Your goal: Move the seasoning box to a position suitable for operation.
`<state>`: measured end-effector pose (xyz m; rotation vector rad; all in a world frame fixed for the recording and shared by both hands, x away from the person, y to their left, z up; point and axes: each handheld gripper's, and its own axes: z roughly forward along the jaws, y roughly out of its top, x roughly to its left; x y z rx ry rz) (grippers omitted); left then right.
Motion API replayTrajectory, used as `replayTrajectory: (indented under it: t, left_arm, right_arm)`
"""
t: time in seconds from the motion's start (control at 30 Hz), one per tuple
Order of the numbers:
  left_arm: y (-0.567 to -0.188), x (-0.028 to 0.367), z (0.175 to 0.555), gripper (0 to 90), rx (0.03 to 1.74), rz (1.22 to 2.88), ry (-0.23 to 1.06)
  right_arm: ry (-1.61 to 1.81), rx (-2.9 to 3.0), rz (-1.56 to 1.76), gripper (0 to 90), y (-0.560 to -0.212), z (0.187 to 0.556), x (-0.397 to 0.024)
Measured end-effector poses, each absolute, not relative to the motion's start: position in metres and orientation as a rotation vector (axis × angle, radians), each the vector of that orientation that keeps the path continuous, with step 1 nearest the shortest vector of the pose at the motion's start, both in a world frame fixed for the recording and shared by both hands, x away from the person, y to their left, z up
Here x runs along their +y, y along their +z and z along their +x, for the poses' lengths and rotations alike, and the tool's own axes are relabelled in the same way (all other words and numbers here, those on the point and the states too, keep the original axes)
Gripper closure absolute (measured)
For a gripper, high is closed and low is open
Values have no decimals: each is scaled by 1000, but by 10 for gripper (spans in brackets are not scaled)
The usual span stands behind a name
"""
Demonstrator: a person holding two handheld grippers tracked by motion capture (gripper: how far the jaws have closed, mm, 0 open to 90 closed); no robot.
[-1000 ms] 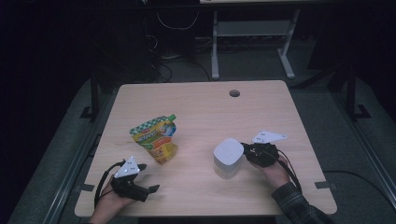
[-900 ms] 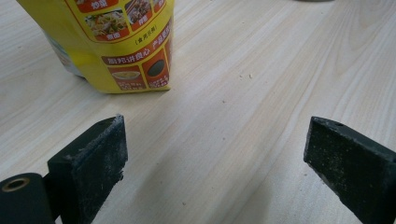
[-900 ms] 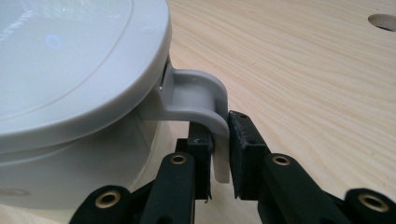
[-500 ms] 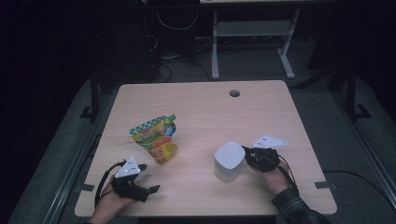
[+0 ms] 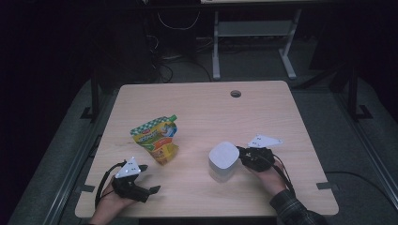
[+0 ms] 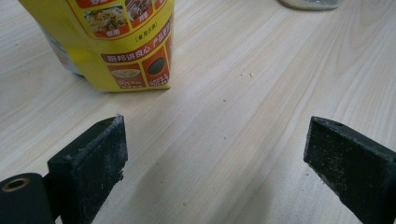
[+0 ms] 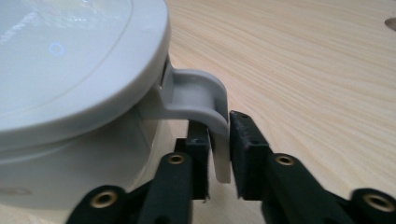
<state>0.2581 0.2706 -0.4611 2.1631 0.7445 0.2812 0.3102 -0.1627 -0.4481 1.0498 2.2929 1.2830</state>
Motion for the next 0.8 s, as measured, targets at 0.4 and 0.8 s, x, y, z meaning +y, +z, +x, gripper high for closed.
replayTrajectory:
  t: [0.4, 0.8]
  left_arm:
    - [-460, 268, 258, 58, 732, 2176, 284]
    - [-459, 270, 254, 58, 732, 2183, 297]
  right_arm:
    - [1298, 2303, 1051, 656, -446, 297, -189]
    - [1343, 2268, 1077, 858, -437, 289, -224]
